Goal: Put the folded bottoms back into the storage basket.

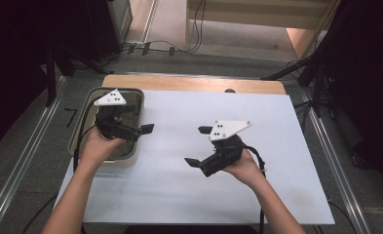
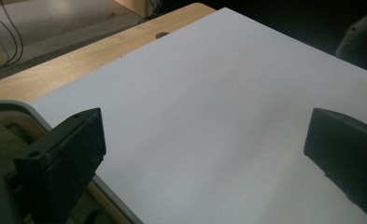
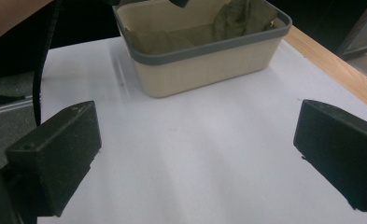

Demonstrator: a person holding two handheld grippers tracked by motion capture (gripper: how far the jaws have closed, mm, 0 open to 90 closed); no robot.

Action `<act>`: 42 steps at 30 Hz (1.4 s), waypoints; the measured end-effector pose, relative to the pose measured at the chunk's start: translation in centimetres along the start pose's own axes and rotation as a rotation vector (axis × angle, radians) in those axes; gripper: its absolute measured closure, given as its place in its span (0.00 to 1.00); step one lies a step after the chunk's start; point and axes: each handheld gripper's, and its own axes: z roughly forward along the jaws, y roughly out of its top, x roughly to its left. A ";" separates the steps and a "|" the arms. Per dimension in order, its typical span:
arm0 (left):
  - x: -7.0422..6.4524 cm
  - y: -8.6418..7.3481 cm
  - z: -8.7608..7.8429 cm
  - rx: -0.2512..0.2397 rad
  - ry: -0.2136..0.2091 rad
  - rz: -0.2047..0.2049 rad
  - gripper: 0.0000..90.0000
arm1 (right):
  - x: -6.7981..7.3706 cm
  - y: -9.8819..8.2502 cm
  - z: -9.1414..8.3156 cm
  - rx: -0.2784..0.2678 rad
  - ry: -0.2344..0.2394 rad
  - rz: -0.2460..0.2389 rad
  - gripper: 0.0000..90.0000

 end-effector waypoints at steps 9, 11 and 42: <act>-2.4 -1.0 0.2 -0.003 -0.029 0.034 0.00 | -0.1 -2.1 -2.6 -0.006 -0.010 0.018 0.00; -2.7 -1.3 0.3 -0.005 -0.037 0.040 0.00 | -0.2 -2.6 -3.1 -0.008 -0.012 0.022 0.00; -6.4 -4.3 0.9 0.005 -0.081 0.135 0.00 | -0.2 -8.4 -8.5 -0.046 -0.084 0.091 0.00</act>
